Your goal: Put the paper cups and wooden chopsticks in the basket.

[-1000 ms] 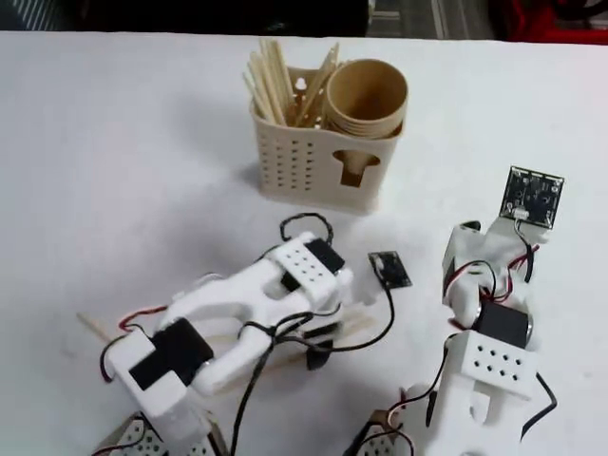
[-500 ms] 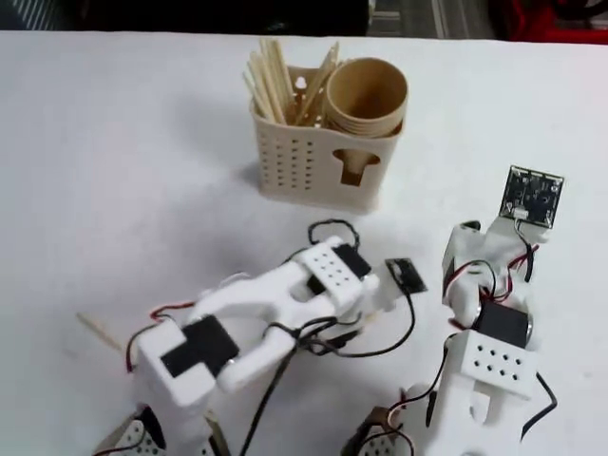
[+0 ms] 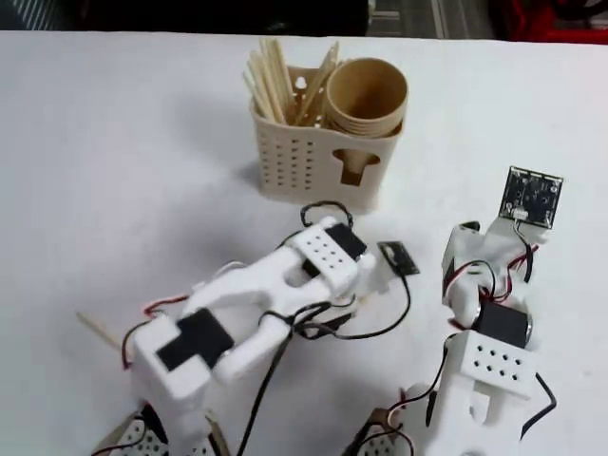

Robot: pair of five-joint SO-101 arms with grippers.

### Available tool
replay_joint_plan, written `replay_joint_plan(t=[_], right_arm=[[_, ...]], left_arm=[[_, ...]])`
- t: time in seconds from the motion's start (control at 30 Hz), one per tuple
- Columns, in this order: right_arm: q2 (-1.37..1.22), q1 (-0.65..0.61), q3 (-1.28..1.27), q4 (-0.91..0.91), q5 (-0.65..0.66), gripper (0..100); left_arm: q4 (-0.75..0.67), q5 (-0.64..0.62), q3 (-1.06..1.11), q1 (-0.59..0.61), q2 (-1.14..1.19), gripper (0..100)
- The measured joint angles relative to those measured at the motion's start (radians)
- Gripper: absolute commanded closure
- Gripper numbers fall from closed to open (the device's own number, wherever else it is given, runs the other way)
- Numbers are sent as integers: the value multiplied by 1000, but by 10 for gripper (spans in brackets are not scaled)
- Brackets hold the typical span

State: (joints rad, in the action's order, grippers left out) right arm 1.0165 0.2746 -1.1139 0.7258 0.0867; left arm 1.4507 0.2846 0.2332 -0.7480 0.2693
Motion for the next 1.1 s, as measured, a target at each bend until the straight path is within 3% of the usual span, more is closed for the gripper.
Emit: replay_joint_plan(t=[0.33,0.6,0.87,1.1], right_arm=[[0,0,0,0,0,840],[0,0,0,0,0,840],[0,0,0,0,0,840],[0,0,0,0,0,840]], left_arm=[[117,100,-14,91,-269,978],[235,147,-324,190,-416,978],[229,147,-732,296,-420,978],[64,147,-988,338,-339,978]])
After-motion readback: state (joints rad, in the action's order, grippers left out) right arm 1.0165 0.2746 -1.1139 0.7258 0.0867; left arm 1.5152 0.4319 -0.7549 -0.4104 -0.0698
